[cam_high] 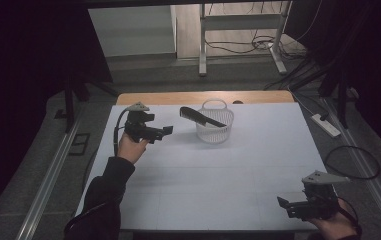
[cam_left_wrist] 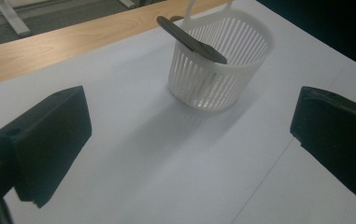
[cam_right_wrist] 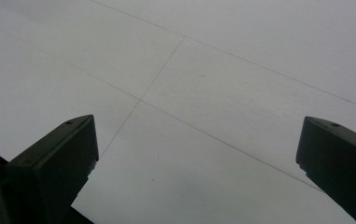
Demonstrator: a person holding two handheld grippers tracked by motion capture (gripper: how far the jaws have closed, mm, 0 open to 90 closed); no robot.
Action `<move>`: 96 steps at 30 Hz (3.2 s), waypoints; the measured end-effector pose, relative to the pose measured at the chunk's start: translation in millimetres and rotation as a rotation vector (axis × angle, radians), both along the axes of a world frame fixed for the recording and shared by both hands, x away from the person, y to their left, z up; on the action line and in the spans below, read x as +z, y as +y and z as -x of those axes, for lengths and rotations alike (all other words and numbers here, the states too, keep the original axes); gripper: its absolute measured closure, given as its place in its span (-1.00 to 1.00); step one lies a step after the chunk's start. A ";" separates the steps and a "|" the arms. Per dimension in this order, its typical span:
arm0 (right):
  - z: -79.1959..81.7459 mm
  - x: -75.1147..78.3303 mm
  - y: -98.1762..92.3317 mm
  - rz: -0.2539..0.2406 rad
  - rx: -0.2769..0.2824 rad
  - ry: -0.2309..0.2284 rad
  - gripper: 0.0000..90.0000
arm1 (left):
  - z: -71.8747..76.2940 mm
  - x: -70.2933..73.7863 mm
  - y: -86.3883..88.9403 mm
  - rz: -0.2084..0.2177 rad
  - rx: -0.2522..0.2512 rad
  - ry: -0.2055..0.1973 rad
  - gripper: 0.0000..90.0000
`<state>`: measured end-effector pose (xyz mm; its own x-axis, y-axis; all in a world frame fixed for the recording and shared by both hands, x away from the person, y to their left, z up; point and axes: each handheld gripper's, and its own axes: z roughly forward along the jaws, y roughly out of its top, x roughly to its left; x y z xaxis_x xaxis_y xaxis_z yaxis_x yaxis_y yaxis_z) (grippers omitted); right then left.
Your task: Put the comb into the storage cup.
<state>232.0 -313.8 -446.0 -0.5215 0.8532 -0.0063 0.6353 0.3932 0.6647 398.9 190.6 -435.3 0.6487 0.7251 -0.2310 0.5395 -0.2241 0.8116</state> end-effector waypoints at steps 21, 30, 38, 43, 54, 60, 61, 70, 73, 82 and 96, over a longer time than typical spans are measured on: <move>0.2 0.1 0.3 0.004 0.000 0.002 -1.00 | 19.6 -2.9 10.1 0.014 0.014 0.023 -1.00; -0.2 -0.3 1.3 0.009 0.009 0.009 -1.00 | 30.2 -4.0 9.3 -0.008 0.009 0.021 -1.00; -0.2 -0.2 0.7 0.005 0.007 0.007 -1.00 | 38.1 -3.7 8.7 -0.013 0.005 0.021 -1.00; -0.1 -0.2 0.8 0.006 0.009 0.007 -1.00 | 44.0 -2.5 10.2 -0.009 0.003 0.019 -1.00; -0.1 -0.1 0.7 0.003 0.010 0.006 -1.00 | 57.7 -3.0 15.2 0.000 0.007 0.020 -1.00; 0.0 0.0 0.8 0.004 0.011 0.005 -1.00 | 64.3 -3.3 17.0 0.004 0.007 0.022 -1.00; 0.1 0.0 0.8 0.004 0.011 0.005 -1.00 | 64.3 -3.3 17.0 0.004 0.007 0.022 -1.00; 0.4 0.2 0.6 0.002 0.010 0.002 -1.00 | 76.3 -0.9 19.3 -0.008 0.002 0.015 -1.00; 0.4 0.3 0.6 0.001 0.010 0.001 -1.00 | 80.4 -0.6 20.0 -0.013 0.000 0.014 -1.00; 0.5 0.2 1.0 0.005 0.010 0.000 -1.00 | 91.1 -1.0 23.2 -0.019 -0.002 0.016 -1.00; 0.6 0.2 1.3 0.007 0.012 0.000 -1.00 | 103.6 -4.3 28.5 -0.023 0.005 0.032 -1.00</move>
